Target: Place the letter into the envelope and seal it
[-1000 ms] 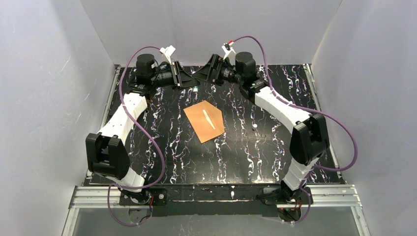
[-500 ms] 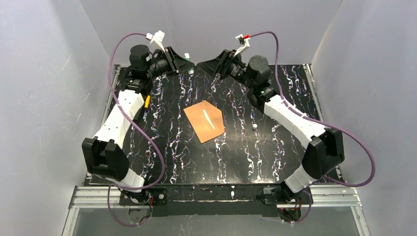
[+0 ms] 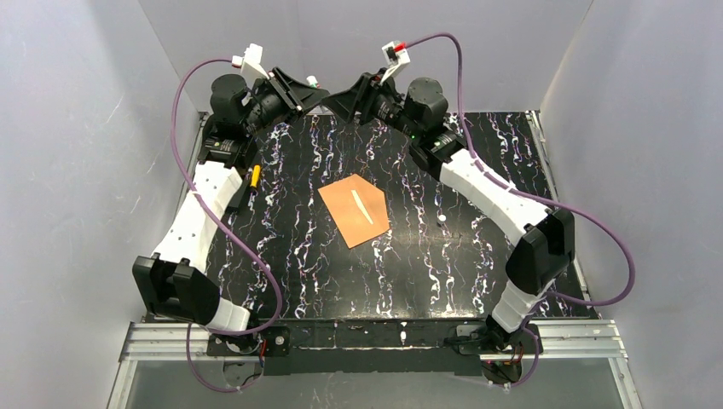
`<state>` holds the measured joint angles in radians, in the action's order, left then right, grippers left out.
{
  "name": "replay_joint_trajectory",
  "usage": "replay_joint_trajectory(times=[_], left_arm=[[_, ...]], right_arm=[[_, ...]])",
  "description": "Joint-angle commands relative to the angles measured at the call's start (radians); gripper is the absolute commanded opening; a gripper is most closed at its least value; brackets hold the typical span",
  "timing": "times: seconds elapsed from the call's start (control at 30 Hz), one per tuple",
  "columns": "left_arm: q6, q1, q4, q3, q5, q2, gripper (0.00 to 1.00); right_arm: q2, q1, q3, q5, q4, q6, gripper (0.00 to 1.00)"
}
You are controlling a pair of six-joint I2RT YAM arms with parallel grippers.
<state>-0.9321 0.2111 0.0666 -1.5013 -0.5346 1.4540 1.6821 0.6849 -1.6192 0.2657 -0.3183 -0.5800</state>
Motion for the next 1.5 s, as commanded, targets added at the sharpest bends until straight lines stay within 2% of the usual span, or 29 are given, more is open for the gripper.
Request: replay_joint_trajectory(times=[0.0, 0.3, 0.5, 0.63, 0.9, 1.03, 1.1, 1.27, 1.37, 1.47], left_arm=[[-0.052, -0.008, 0.035, -0.042, 0.002, -0.040, 0.00], [-0.131, -0.036, 0.089, -0.028, -0.042, -0.010, 0.00], [-0.156, -0.047, 0.118, -0.015, -0.063, -0.006, 0.00], [-0.169, -0.047, 0.133, -0.010, -0.079, 0.000, 0.00], [-0.175, -0.047, 0.156, -0.012, -0.085, 0.005, 0.00], [-0.165, -0.047, 0.159, -0.005, -0.091, 0.004, 0.00], [-0.166, -0.047, 0.159, -0.001, -0.090, 0.004, 0.00], [-0.169, -0.047, 0.160, 0.000, -0.094, 0.003, 0.00], [-0.175, -0.047, 0.167, -0.002, -0.096, 0.004, 0.00], [-0.182, -0.047, 0.177, 0.001, -0.101, 0.002, 0.00]], right_arm=[[0.038, 0.008, -0.117, -0.023, 0.049, -0.031, 0.66], [0.035, 0.010, -0.078, 0.022, 0.007, -0.102, 0.63], [0.057, 0.010, -0.089, 0.026, -0.014, -0.141, 0.47], [0.080, 0.010, -0.117, 0.035, -0.021, -0.169, 0.47], [0.109, 0.003, -0.130, 0.055, -0.060, -0.208, 0.55], [0.131, -0.028, -0.092, 0.103, -0.194, -0.350, 0.53], [0.132, -0.034, -0.081, 0.103, -0.222, -0.372, 0.52], [0.139, -0.036, -0.088, 0.115, -0.236, -0.390, 0.40], [0.154, -0.037, -0.093, 0.134, -0.266, -0.432, 0.24], [0.167, -0.040, -0.099, 0.150, -0.295, -0.482, 0.01]])
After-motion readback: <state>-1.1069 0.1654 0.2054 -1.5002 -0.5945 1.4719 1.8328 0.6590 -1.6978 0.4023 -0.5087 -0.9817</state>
